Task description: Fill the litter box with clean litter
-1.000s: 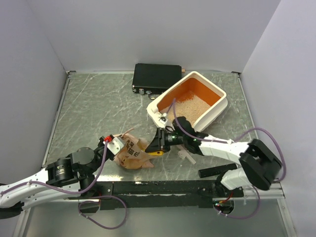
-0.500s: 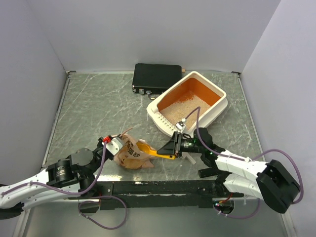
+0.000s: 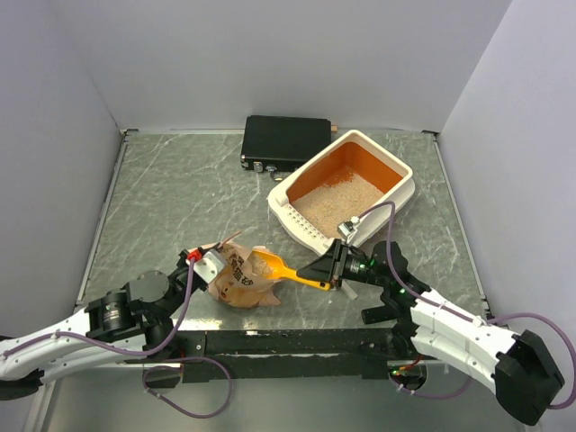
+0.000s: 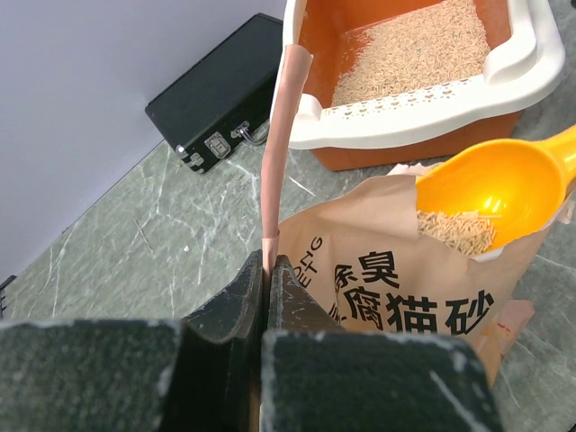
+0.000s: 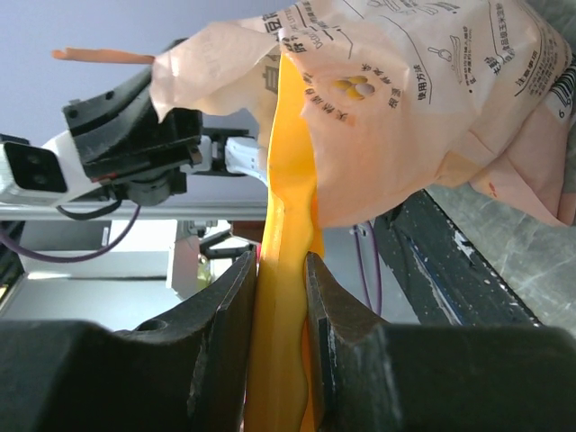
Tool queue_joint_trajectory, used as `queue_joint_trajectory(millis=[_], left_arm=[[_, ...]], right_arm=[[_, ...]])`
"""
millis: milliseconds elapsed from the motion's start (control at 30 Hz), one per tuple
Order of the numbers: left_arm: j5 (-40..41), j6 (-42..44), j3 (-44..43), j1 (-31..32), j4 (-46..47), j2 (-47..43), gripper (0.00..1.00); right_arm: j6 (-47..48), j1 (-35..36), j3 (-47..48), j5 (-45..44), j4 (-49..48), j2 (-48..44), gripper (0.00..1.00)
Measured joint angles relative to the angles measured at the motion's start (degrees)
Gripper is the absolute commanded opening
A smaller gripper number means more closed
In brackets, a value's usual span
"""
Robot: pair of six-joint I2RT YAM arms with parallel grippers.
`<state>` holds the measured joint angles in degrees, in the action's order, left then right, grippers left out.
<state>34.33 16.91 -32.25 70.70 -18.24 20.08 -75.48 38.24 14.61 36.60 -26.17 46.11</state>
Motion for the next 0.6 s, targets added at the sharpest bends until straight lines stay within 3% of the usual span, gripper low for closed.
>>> queue_joint_trajectory(millis=[600], left_arm=[[-0.48,0.39,1.16,0.0,0.76,-2.75,0.01]], right_arm=[[-6.64,-0.04,-1.95,-7.8,7.04,-11.32,0.0]])
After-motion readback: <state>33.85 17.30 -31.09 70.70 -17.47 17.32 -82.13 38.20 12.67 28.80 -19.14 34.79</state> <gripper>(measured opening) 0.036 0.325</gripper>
